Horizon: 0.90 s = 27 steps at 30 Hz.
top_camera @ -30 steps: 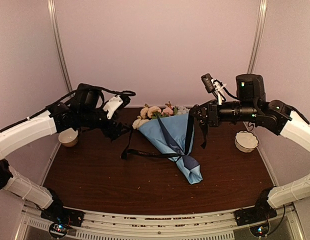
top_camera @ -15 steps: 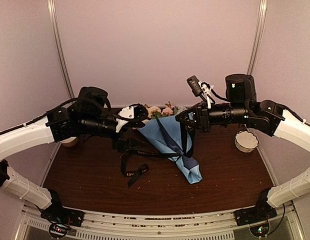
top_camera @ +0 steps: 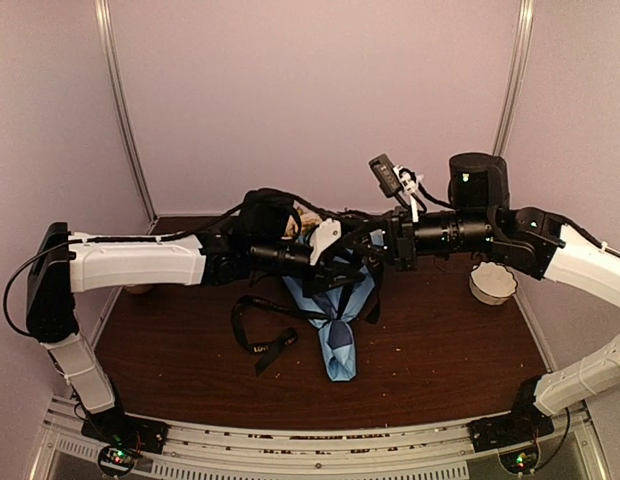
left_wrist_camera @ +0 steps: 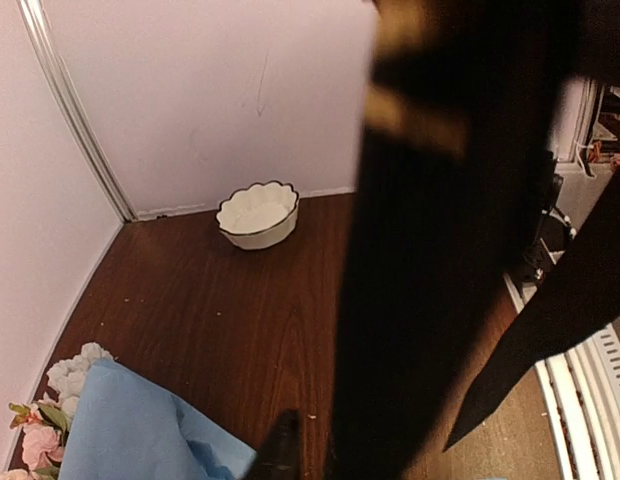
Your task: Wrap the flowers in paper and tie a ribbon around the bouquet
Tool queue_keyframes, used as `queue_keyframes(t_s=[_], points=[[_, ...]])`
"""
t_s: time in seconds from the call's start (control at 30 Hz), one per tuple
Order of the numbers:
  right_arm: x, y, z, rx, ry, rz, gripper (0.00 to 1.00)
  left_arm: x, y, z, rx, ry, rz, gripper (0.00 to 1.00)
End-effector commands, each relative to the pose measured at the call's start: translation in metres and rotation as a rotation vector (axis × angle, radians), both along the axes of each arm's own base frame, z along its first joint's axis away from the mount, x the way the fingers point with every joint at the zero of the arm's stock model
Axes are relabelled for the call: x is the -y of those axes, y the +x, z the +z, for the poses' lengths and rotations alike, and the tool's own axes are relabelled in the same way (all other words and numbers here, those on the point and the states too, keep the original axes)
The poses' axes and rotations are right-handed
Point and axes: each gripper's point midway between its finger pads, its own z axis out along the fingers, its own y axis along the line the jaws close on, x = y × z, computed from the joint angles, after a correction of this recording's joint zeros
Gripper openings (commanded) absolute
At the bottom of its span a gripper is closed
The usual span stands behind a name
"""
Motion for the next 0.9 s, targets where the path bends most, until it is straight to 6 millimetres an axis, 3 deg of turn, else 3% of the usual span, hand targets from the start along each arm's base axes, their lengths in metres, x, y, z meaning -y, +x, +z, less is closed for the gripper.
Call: queue_keyframes(t_s=[0.0, 0.07, 0.1, 0.23, 0.3, 0.47, 0.6, 0.77, 0.87], points=[[0.007, -0.004, -0.004, 0.016, 0.005, -0.014, 0.0, 0.003, -0.005, 0.054, 0.043, -0.195, -0.005, 0.0], [0.013, -0.003, -0.018, 0.016, -0.031, -0.037, 0.0, 0.0, 0.003, 0.056, 0.058, -0.205, 0.05, 0.0], [0.017, -0.002, -0.029, 0.009, -0.061, -0.056, 0.05, -0.002, 0.008, 0.058, 0.065, -0.203, 0.079, 0.0], [0.039, 0.002, -0.073, -0.022, -0.145, -0.155, 0.39, -0.008, 0.024, 0.06, 0.062, -0.196, 0.155, 0.0], [0.052, 0.002, -0.099, -0.044, -0.166, -0.211, 0.45, -0.012, 0.033, 0.059, 0.032, -0.204, 0.188, 0.0], [0.069, 0.001, -0.126, -0.028, -0.093, -0.317, 0.47, -0.009, 0.04, 0.043, -0.025, -0.19, 0.198, 0.0], [0.046, -0.009, -0.141, 0.078, -0.07, -0.269, 0.44, -0.007, 0.045, 0.039, -0.047, -0.199, 0.203, 0.0], [0.027, 0.025, -0.188, 0.167, -0.336, -0.335, 0.43, -0.01, 0.054, 0.043, -0.077, -0.213, 0.207, 0.0], [0.011, 0.028, -0.223, 0.156, -0.443, -0.278, 0.42, -0.013, 0.057, 0.043, -0.092, -0.209, 0.203, 0.0]])
